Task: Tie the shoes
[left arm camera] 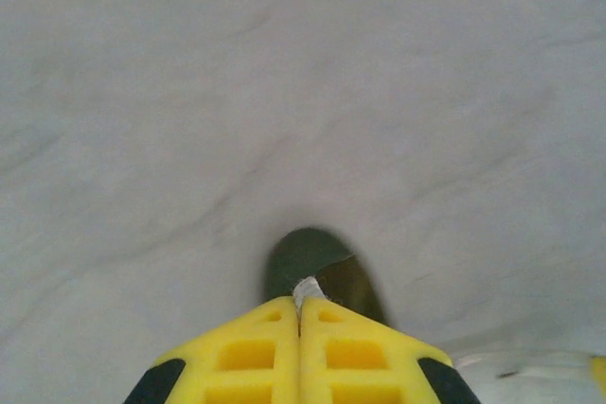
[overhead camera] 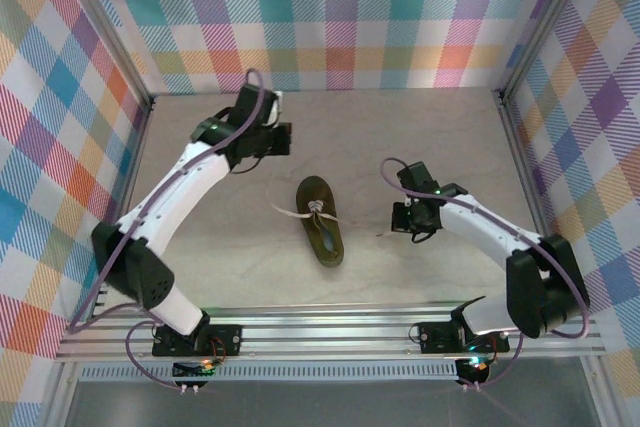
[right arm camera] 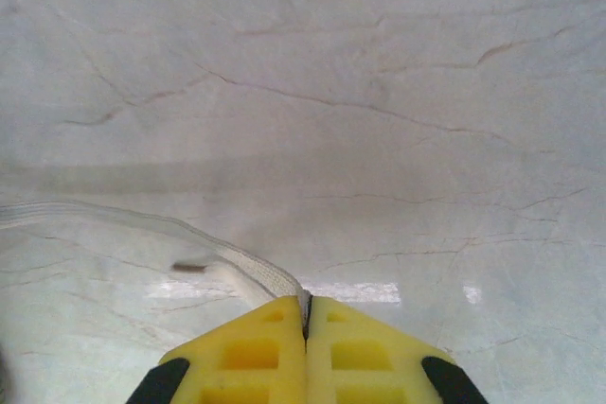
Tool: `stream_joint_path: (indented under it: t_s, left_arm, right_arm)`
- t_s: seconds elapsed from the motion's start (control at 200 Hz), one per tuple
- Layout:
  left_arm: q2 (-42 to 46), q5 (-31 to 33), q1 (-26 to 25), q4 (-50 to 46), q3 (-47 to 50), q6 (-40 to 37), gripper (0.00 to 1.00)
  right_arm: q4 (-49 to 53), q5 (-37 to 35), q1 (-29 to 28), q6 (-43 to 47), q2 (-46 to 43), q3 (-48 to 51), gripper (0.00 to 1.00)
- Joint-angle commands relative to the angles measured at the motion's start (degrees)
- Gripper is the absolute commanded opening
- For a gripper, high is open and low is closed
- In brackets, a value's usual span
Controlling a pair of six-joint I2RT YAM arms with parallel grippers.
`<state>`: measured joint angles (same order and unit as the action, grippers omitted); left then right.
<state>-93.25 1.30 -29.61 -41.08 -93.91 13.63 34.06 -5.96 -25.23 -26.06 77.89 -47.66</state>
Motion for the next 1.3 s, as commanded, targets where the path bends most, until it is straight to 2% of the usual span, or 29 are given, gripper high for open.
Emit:
stream_joint_path:
  t_s: [0.0,0.12,0.23,0.32,0.4,0.51,0.655,0.815,0.95,1.06,1.09,1.18,1.23,1.295]
  left_arm:
    - [-9.7,-4.0,-4.7,2.7,-7.0,-0.5,0.0]
    - [-22.0,-4.3,-9.4,3.2,-17.9,-0.5,0.0]
    - [-30.9,-2.7,-10.0,1.2,-25.6,0.8,0.34]
    - [-32.3,-3.4,-9.3,-0.5,-28.2,0.9,0.47]
    - [-28.7,-3.5,-7.7,1.4,-24.7,0.2,0.53]
    - [-19.9,-5.2,-2.9,5.4,-14.2,1.2,0.56]
    - [-6.9,-8.1,5.4,10.4,2.4,3.2,0.57]
    - [5.6,-8.6,12.9,9.9,16.4,2.5,0.58]
    - [13.2,-8.6,17.7,7.8,24.6,0.9,0.59]
    - [16.7,-8.4,20.2,5.9,28.9,-0.7,0.59]
    - [17.2,-8.4,20.8,5.5,29.7,-1.1,0.6]
    - [17.9,-9.1,22.1,4.5,31.1,-1.6,0.6]
    - [17.9,-9.8,22.4,4.3,31.4,-1.6,0.6]
    - [17.4,-10.7,22.5,4.3,31.5,-1.7,0.6]
  right_arm:
    - [1.6,0.2,-0.4,1.0,-4.0,0.0,0.0]
    - [3.1,1.4,-1.1,0.3,-7.0,0.0,0.0]
    - [4.9,2.0,-3.3,-0.8,-8.7,-0.6,0.0]
    - [6.5,1.0,-5.6,-1.4,-9.5,-2.2,0.0]
    - [7.5,-0.1,-6.4,-1.5,-9.2,-4.4,0.0]
    - [8.3,-3.0,-6.4,-0.4,-6.1,-10.2,0.0]
    - [9.2,-2.9,-6.5,2.3,3.9,-22.7,0.0]
    - [11.6,-2.5,-8.5,3.7,20.5,-40.8,0.0]
    - [16.9,-2.6,-12.2,4.0,37.4,-61.0,0.0]
    - [22.7,0.2,-15.1,2.5,50.9,-78.8,0.0]
    - [24.1,1.2,-15.8,1.9,53.9,-83.0,0.05]
    - [27.2,3.9,-17.0,0.5,59.8,-91.7,0.31]
    - [27.4,4.4,-17.1,0.1,60.1,-92.3,0.44]
    - [27.0,4.0,-17.1,0.3,58.6,-90.8,0.53]
